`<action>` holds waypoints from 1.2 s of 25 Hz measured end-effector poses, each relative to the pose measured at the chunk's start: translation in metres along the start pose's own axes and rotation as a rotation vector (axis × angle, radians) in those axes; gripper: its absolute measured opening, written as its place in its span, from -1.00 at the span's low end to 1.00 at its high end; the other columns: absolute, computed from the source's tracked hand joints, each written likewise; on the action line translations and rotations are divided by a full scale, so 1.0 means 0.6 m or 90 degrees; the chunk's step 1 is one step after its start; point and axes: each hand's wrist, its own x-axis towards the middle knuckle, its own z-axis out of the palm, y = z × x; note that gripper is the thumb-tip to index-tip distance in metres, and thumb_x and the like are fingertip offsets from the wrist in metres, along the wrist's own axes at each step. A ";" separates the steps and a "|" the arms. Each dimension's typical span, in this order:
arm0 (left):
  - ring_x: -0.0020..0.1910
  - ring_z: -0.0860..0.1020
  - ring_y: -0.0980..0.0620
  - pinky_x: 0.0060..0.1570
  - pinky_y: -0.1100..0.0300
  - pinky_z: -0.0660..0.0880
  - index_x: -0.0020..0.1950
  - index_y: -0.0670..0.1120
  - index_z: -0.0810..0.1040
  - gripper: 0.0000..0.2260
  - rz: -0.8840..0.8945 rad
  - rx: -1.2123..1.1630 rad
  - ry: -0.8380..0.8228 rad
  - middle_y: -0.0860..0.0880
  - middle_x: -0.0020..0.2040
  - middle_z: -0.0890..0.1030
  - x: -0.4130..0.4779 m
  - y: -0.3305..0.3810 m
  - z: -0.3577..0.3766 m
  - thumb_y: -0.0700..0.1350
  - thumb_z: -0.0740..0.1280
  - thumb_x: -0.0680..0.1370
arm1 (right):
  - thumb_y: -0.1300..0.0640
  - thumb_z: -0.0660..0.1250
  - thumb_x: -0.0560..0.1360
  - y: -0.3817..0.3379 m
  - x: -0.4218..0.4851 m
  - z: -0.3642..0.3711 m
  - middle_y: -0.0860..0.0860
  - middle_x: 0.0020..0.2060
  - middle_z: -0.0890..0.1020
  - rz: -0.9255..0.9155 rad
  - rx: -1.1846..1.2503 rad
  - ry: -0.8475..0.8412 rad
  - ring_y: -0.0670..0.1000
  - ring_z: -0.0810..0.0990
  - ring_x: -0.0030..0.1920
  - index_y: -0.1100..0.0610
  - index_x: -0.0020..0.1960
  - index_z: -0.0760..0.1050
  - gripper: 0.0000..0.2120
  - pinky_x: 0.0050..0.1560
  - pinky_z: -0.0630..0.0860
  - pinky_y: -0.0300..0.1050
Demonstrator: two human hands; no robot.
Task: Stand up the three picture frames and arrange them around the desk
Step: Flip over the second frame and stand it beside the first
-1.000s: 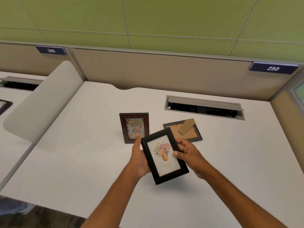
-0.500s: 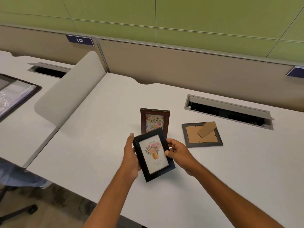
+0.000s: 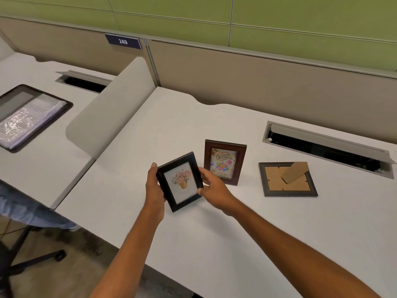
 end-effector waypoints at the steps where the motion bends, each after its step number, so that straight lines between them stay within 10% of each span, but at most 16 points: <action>1: 0.28 0.70 -0.18 0.35 -0.21 0.58 0.19 0.16 0.72 -0.51 0.009 -0.001 0.001 -0.03 0.13 0.82 0.013 0.004 -0.007 0.46 0.24 0.58 | 0.48 0.32 0.60 -0.003 0.010 0.007 -0.14 0.40 0.54 -0.002 0.000 -0.004 -0.14 0.46 0.46 -0.08 0.67 0.31 -0.24 0.36 0.58 -0.17; 12: 0.36 0.69 -0.14 0.44 -0.18 0.53 0.50 -0.06 0.60 -0.30 0.023 0.039 -0.073 -0.08 0.33 0.75 0.109 0.029 -0.021 0.42 0.24 0.59 | 0.48 0.29 0.59 -0.015 0.079 0.029 -0.22 0.32 0.51 0.016 -0.043 0.005 -0.18 0.48 0.32 -0.20 0.70 0.18 -0.12 -0.05 0.53 -0.54; 18: 0.36 0.70 -0.08 0.44 -0.18 0.53 0.49 0.00 0.61 -0.33 0.043 0.069 -0.114 -0.05 0.35 0.75 0.126 0.027 -0.025 0.44 0.21 0.61 | 0.40 0.32 0.64 -0.014 0.079 0.028 -0.03 0.66 0.37 0.048 -0.055 0.008 0.08 0.35 0.62 -0.16 0.76 -0.02 -0.09 0.32 0.44 -0.15; 22: 0.36 0.70 -0.07 0.46 -0.21 0.52 0.49 0.06 0.62 -0.29 0.051 0.079 -0.119 -0.02 0.36 0.75 0.131 0.026 -0.025 0.52 0.21 0.57 | 0.38 0.34 0.62 -0.010 0.068 0.028 -0.19 0.54 0.40 0.029 -0.052 0.017 -0.06 0.37 0.52 -0.25 0.71 0.09 -0.12 0.21 0.48 -0.44; 26: 0.38 0.67 -0.10 0.42 -0.21 0.53 0.45 0.18 0.61 -0.09 0.039 0.080 -0.104 0.01 0.34 0.75 0.126 0.018 -0.026 0.73 0.22 0.31 | 0.36 0.34 0.64 -0.001 0.049 0.024 -0.08 0.73 0.18 0.033 -0.061 0.014 0.11 0.22 0.70 -0.20 0.75 0.02 -0.11 0.60 0.34 0.04; 30: 0.45 0.58 -0.14 0.51 -0.22 0.42 0.55 0.12 0.50 0.07 0.042 0.083 -0.031 -0.03 0.38 0.68 0.108 0.003 -0.029 0.76 0.10 0.25 | 0.33 0.35 0.66 0.010 0.021 0.007 -0.03 0.75 0.13 0.044 -0.039 0.015 0.24 0.26 0.69 -0.21 0.75 0.05 -0.14 0.58 0.37 0.09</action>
